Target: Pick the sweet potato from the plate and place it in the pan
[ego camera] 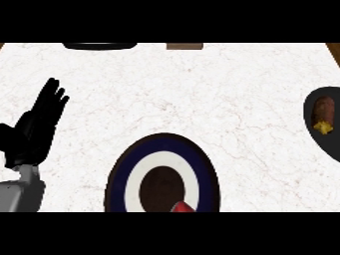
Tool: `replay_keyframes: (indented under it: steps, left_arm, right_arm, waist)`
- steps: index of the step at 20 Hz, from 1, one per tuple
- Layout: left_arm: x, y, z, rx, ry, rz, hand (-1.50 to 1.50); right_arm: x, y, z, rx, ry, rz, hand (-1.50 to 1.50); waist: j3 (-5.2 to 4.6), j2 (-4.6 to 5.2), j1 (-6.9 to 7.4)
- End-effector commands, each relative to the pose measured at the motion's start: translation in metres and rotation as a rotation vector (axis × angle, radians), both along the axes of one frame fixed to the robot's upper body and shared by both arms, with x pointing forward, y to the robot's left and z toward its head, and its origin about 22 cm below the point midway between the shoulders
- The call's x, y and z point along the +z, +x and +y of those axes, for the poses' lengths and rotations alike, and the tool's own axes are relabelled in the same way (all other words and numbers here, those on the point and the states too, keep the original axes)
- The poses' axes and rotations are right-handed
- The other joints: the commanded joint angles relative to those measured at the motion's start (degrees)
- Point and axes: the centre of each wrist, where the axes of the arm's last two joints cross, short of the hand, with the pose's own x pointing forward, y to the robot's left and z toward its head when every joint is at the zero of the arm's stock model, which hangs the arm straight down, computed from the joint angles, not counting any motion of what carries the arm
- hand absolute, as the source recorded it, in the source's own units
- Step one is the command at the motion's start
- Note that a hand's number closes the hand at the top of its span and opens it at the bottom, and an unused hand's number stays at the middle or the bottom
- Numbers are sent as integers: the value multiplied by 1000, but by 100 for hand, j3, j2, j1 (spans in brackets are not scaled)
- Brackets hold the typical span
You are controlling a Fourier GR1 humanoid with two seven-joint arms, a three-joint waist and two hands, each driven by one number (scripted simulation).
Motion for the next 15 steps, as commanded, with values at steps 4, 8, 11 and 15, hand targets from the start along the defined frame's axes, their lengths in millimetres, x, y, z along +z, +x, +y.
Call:
replay_keyframes:
  steps: [4, 8, 11, 15]
  left_arm:
    - [9, -4, 9, 1, 6, -11, 0]
    - [-3, 0, -3, 7, 2, 2, 0]
    - [-4, 2, -6, 10, 9, 1, 0]
    - [-20, -12, 8, 7, -2, 17, 0]
  right_arm:
    - [1, -81, -36, 111, 181, -71, -150]
    - [21, -96, -48, 120, 149, -94, -150]
    - [14, -108, -48, 110, 125, -97, -150]
    - [-5, -127, -45, 75, 103, -76, -150]
  waist:
    - [1, -23, -31]
    - [9, -8, -35]
    - [1, -20, -46]
    - [12, -14, -5]
